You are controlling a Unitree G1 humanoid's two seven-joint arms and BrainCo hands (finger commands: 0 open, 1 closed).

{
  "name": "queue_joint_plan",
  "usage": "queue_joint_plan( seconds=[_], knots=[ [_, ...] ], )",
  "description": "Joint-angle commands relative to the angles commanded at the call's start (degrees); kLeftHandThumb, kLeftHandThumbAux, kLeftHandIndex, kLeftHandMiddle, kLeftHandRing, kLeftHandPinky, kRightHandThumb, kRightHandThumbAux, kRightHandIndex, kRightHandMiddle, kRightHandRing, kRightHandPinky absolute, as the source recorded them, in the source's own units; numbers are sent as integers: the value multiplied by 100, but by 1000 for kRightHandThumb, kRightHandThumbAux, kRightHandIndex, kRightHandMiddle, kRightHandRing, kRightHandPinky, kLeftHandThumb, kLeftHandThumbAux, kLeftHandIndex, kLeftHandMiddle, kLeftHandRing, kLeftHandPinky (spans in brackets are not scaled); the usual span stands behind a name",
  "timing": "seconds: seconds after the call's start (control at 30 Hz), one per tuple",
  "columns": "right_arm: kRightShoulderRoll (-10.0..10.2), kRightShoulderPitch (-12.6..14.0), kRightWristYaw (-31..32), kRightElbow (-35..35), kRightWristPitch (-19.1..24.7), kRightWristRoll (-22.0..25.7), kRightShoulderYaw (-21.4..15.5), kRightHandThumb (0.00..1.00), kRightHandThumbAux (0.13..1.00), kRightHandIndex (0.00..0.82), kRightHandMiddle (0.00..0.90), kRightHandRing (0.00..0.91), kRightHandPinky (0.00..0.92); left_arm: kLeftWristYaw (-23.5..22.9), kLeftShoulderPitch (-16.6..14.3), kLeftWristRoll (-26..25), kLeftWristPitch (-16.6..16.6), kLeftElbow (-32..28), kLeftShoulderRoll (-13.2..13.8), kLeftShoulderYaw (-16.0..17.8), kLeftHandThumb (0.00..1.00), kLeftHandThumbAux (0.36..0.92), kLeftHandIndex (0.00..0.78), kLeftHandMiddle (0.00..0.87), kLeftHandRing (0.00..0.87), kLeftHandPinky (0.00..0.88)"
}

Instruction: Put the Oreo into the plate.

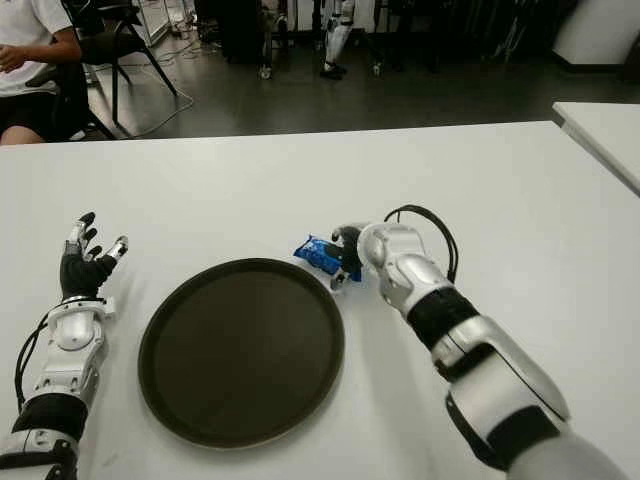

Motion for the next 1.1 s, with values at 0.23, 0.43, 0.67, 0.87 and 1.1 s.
queue_joint_plan(
  seconds=[0.23,0.43,0.67,0.87,1.1],
  knots=[
    [186,-306,-287,681,-261,47,-17,0,741,4,29,1,0,35,-29,54,-57,110,50,-7,0,745,25,14,0,0],
    [311,-480,-208,834,-401,36,34,0,777,6,35,0,0,42,-36,96,-32,142,75,-18,0,748,22,10,0,0],
    [364,-491,-307,894,-339,49,-14,0,765,4,31,0,0,15,-27,85,-98,146,74,-7,0,761,25,23,2,1],
    [466,-482,-790,1102,-359,15,-27,0,767,26,59,20,0,-2,-29,83,-120,160,76,-11,0,750,29,25,5,0],
    [380,-204,-2489,1184,-858,-201,93,244,800,261,345,347,281,11,-50,79,-146,217,95,7,0,755,31,21,5,0]
  ],
)
